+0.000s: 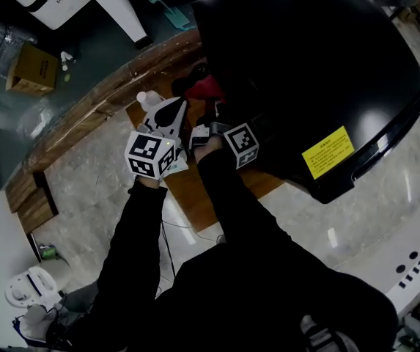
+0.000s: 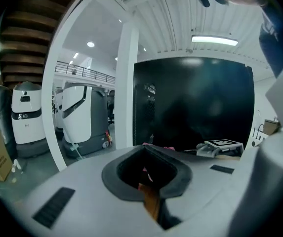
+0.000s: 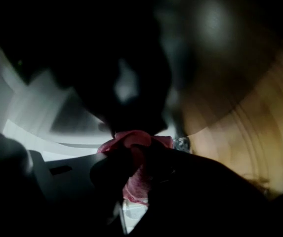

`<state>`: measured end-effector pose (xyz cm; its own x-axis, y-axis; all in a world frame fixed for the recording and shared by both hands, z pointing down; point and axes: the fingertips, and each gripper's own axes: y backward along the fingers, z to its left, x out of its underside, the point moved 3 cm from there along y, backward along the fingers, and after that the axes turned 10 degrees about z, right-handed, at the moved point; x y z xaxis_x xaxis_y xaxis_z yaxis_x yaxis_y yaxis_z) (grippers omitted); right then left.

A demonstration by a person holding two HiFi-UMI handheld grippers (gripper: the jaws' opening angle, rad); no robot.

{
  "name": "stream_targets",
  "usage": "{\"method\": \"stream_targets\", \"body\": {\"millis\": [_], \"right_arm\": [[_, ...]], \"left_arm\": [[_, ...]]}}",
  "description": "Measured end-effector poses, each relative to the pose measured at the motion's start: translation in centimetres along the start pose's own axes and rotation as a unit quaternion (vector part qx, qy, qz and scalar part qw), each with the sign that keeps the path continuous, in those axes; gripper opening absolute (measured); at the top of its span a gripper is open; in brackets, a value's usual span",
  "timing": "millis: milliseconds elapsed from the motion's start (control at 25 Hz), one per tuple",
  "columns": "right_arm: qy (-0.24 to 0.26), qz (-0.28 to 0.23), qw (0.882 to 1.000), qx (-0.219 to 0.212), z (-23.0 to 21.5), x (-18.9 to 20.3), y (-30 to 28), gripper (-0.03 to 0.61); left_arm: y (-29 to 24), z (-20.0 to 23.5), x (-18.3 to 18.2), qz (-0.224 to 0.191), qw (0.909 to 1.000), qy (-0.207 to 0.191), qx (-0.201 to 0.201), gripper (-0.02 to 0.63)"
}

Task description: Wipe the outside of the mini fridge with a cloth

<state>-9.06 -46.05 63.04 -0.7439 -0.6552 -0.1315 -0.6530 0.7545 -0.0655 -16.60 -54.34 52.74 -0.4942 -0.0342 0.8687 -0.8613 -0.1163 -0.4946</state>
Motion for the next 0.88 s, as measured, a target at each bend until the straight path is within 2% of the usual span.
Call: {"method": "stream_targets", "body": {"millis": [160,360,640,880], "right_arm": [[0.005,0.002,0.999,0.032,-4.0,-0.6,-0.6,0.072],[-0.002,-0.001,0.997,0.072,-8.0,-1.2,-1.2,0.072],[-0.014,-0.028,0.992,0.119,-13.1,-1.9,-0.8,0.072],[0.021,-0.033,0.99,0.139,-14.6,-1.3,-0.8,0.072]], "left_arm": [[-2.7,0.3,3.2,0.03,0.9994,0.016,0.01,0.006],[-4.7,0.8,5.4,0.052,0.9981,0.028,0.018,0.006],[-4.3,0.6,7.9,0.06,0.997,0.045,0.019,0.006],[-1.8,1.0,9.3,0.058,0.9966,0.057,0.011,0.006]]}}
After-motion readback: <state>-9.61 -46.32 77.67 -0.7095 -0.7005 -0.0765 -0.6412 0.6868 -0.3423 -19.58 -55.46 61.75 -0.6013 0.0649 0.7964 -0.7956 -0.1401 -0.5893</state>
